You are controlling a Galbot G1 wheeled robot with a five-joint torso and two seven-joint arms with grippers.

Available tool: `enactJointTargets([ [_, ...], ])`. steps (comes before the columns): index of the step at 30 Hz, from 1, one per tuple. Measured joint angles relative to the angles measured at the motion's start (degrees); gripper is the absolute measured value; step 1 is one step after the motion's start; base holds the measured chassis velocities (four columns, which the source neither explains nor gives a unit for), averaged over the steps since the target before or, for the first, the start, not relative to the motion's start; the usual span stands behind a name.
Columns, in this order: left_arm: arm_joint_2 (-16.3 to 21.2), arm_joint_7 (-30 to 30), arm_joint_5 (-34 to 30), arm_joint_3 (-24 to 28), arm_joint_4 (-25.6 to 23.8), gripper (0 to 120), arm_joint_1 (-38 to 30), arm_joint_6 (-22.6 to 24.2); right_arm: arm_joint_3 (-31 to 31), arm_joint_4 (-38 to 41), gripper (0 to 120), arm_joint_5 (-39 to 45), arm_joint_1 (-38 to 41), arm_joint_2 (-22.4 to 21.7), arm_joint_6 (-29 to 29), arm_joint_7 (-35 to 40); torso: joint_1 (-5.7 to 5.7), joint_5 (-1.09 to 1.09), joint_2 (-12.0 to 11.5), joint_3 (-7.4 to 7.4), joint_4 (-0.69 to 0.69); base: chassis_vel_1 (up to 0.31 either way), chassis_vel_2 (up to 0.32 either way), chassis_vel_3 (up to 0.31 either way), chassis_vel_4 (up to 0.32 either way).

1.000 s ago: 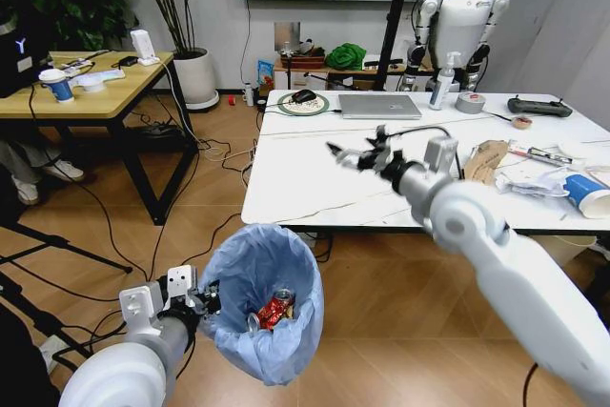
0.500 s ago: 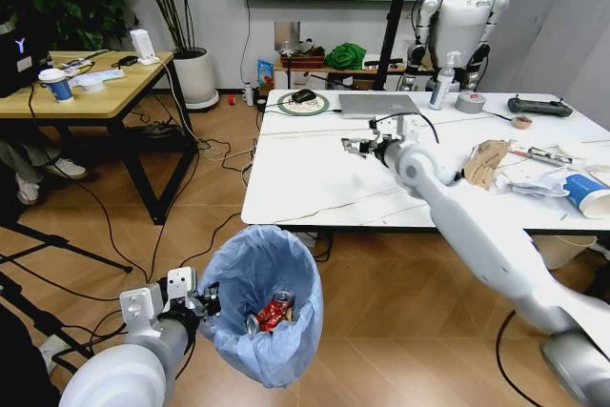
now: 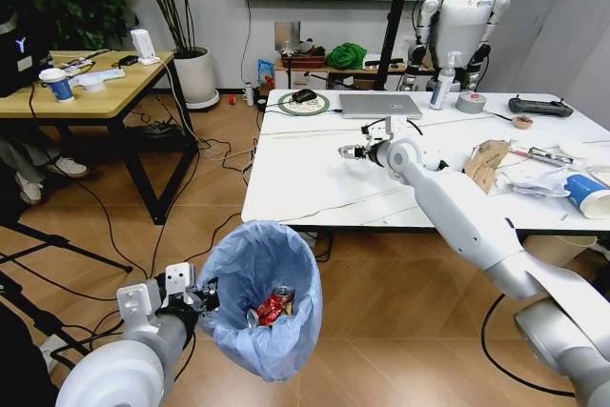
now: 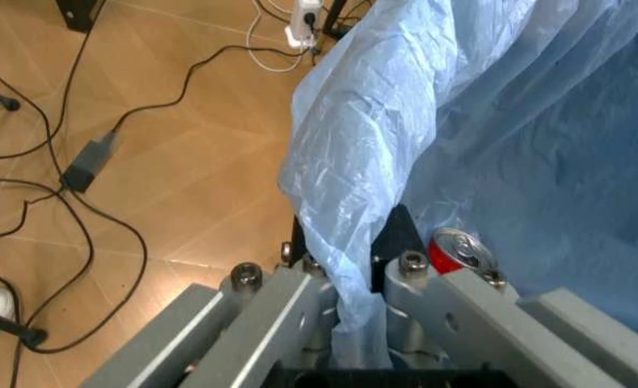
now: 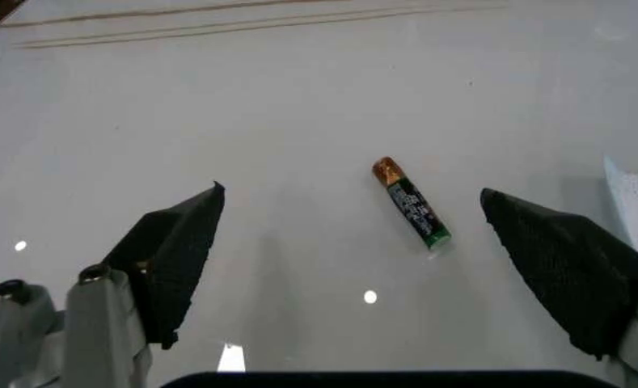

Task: Pick up the trash bin and place the trash from the table into it.

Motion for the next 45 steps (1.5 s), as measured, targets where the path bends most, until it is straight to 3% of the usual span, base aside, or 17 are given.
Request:
enactJointTargets([
  [6,0.23,0.41,-0.38,-0.84,0.01,0,0.00,0.00,0.55,-1.64,72,-0.85,0.00,0.49,0.21,-0.79,0.00,-0.01,0.00,0.00,0.01,0.000,0.000,0.000,0.000],
  [14,0.49,0.72,-1.19,-1.22,0.01,0,-0.43,0.00,0.56,-3.21,64,-2.25,0.15,1.00,1.12,-1.46,0.00,0.00,0.00,0.00,0.02,0.000,0.000,0.000,0.000],
  [23,0.65,0.95,-1.70,-1.43,0.01,0,-0.49,0.00,0.97,-3.44,47,-3.30,-0.73,-0.65,1.74,-2.28,0.00,0.00,0.01,-0.02,0.01,0.000,0.000,0.000,0.000],
  [41,0.70,0.86,-1.87,-1.57,0.01,0,-0.66,0.00,0.11,-2.87,41,-3.07,-0.75,-0.26,1.80,-2.07,0.00,-0.01,0.01,-0.01,0.01,0.000,0.000,0.000,0.000],
  [45,0.81,0.83,-1.98,-1.83,0.01,0,-0.57,0.00,0.04,-3.03,25,-3.09,-0.80,-0.17,1.97,-2.00,-0.01,0.00,0.01,-0.01,0.01,0.000,0.000,0.000,0.000],
])
